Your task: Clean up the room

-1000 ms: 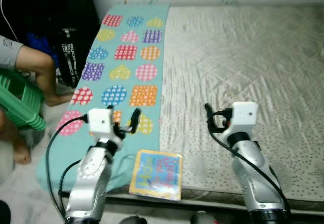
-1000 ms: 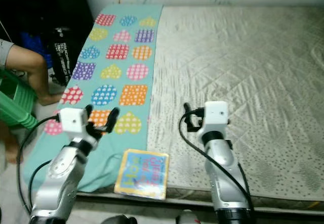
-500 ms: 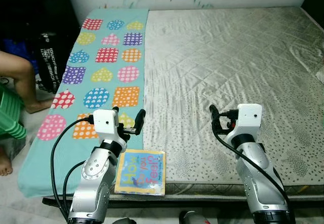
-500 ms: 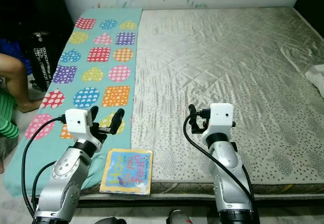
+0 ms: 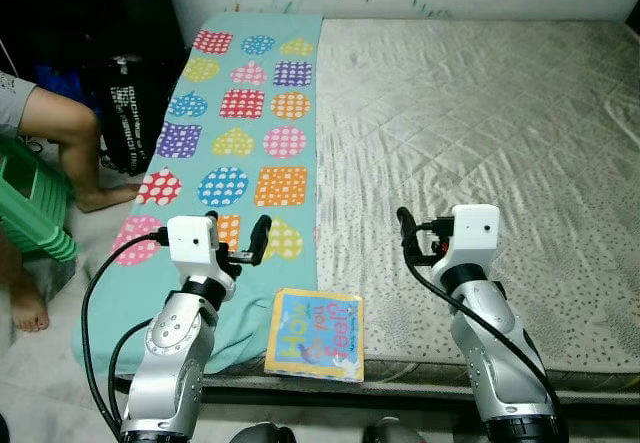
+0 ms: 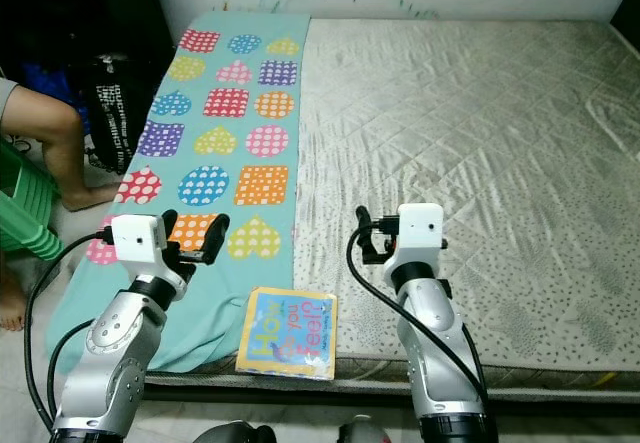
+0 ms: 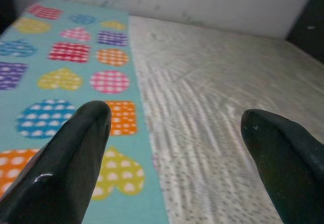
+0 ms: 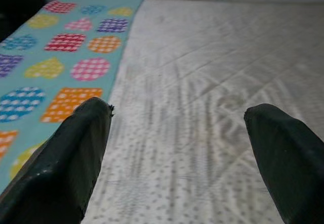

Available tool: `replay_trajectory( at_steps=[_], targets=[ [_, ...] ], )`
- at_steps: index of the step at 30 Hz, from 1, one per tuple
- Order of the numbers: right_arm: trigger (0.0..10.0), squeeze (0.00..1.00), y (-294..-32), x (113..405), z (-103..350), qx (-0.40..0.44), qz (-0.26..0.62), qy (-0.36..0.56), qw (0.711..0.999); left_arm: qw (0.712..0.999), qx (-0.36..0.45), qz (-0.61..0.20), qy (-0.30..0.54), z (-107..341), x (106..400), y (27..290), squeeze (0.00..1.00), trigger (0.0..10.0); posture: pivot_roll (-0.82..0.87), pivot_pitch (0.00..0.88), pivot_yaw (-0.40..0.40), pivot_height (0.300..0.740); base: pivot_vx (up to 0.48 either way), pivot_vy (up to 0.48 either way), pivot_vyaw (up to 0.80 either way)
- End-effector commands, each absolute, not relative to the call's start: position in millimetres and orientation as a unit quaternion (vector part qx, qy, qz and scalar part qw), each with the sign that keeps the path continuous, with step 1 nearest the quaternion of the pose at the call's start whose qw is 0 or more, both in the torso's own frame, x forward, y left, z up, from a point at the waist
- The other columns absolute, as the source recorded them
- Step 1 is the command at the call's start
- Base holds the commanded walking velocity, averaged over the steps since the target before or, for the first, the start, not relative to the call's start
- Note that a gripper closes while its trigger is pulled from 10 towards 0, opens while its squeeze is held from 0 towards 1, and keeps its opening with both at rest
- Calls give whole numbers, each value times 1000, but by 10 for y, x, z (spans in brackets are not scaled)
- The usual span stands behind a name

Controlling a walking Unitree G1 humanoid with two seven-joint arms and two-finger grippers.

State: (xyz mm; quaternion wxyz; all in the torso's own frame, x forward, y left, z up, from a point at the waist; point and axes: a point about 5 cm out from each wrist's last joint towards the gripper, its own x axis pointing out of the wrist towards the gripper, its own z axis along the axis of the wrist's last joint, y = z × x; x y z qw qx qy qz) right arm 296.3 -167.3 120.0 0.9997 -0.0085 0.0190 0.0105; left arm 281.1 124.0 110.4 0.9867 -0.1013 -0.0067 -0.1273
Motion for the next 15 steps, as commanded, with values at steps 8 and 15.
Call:
replay_trajectory(
  at_steps=[8,15],
  targets=[
    [10000,0,-1610,2967,1217,-3,17,14,1000,989,-89,-115,-5,1096,2810,1334,0,10000,-42,164,46,740,0,147,0],
    [10000,0,-1610,2961,1206,-2,17,19,1000,991,-83,-104,0,1076,2829,1375,0,10000,-43,166,46,740,0,0,-546]
  ],
)
